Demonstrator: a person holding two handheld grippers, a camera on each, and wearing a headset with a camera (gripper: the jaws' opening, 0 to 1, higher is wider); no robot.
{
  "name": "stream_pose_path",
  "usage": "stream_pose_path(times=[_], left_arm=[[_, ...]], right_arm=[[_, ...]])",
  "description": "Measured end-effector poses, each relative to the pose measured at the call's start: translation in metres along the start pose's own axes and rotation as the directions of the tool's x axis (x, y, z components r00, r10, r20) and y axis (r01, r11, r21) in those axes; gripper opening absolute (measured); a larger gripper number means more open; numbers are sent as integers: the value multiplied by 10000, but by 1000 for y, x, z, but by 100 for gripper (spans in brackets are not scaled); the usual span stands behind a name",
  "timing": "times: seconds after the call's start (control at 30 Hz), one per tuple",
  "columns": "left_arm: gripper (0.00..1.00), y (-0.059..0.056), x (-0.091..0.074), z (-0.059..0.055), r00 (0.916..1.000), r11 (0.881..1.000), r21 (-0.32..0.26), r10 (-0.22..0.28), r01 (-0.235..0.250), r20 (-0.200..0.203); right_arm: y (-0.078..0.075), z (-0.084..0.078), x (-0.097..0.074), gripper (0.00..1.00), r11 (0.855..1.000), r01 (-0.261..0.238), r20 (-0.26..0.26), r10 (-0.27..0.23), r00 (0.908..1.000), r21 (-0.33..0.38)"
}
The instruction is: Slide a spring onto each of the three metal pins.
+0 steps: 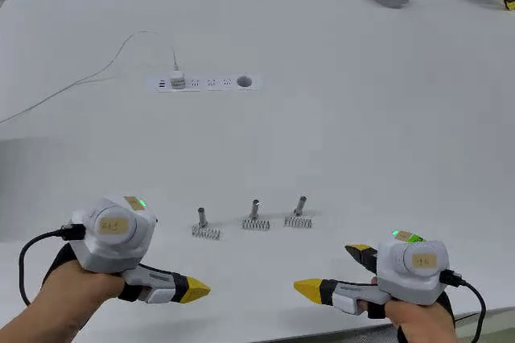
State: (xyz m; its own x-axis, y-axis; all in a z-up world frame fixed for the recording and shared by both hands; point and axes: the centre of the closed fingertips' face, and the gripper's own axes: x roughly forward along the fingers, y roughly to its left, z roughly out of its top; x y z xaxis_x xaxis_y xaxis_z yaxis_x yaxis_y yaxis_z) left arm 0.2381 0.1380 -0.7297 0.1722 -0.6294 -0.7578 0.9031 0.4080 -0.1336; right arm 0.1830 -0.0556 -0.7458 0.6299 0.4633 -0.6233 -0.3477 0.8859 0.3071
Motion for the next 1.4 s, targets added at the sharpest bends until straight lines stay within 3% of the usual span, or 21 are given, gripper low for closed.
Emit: stream_pose_path(times=[0.27,0.67,0.93,1.1,1.4], left_arm=[[91,-4,22,-5,9984,9972,651,-331,360,-450],[85,-3,60,-5,9965,9948,836,-535,588,-641],[83,0,76,-4,9969,9964,644,-516,555,-596],[82,0,80,-5,9968,9977,392,-538,562,-587],[77,-7,77,-12,9969,9973,508,-501,532,-604]], right_arm=[[4,1,0,84,9999,-107,-65,107,9999,10],[2,4,-3,83,9994,-132,23,132,9999,309],[-1,1,-4,83,9990,-101,-22,102,9999,441],[-1,1,-4,83,9986,-93,-5,93,10000,530],[-3,0,-5,82,9976,-28,11,27,10000,692]])
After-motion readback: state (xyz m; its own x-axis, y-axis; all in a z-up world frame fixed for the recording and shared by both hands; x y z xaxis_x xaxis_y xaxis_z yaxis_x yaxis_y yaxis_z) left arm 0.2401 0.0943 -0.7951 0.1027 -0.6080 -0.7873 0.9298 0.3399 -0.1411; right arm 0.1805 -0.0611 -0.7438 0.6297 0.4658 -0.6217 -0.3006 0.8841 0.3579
